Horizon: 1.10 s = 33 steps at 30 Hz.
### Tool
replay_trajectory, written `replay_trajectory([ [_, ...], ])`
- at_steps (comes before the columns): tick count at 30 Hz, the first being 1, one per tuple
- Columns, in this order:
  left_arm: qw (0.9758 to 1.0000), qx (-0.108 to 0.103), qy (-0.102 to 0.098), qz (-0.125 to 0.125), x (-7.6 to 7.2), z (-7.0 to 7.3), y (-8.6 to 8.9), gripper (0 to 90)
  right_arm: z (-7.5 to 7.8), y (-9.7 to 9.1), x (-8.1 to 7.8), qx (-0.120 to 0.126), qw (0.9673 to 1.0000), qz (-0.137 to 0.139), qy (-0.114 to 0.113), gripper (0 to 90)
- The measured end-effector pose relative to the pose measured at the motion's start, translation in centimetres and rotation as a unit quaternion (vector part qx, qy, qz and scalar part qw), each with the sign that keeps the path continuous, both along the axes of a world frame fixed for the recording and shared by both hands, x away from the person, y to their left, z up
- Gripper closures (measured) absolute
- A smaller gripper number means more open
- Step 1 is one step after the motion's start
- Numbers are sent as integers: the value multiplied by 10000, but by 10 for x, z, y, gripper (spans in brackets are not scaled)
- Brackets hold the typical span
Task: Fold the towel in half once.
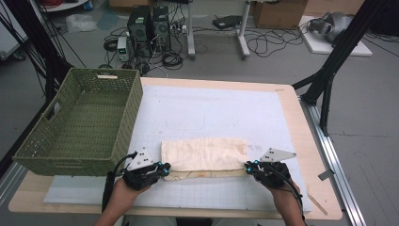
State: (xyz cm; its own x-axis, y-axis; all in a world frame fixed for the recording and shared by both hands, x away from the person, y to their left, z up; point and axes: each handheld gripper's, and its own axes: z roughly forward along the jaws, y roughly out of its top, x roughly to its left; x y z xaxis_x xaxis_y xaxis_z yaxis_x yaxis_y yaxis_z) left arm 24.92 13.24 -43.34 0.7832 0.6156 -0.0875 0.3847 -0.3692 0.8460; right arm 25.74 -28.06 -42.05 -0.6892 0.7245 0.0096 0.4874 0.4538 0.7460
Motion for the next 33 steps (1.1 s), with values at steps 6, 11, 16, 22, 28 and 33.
replay_trajectory([
  [6,9984,293,478,-72,-3,-10,-4,792,-9,3,-2,-384,9988,104,268,763],
  [11,9986,-147,442,264,4,-1,3,545,-2,-4,1,27,9997,-207,94,583],
  [16,9957,-540,415,620,23,8,6,540,5,-12,17,611,9970,-472,-23,532],
  [22,9940,-522,293,913,47,15,3,559,14,-17,21,834,9962,-256,-38,497],
  [28,9891,-315,182,1425,68,8,4,558,14,-28,26,724,9958,-533,-160,518],
  [33,9851,-83,270,1698,85,-4,0,494,1,-11,57,363,9964,-744,-205,486],
])
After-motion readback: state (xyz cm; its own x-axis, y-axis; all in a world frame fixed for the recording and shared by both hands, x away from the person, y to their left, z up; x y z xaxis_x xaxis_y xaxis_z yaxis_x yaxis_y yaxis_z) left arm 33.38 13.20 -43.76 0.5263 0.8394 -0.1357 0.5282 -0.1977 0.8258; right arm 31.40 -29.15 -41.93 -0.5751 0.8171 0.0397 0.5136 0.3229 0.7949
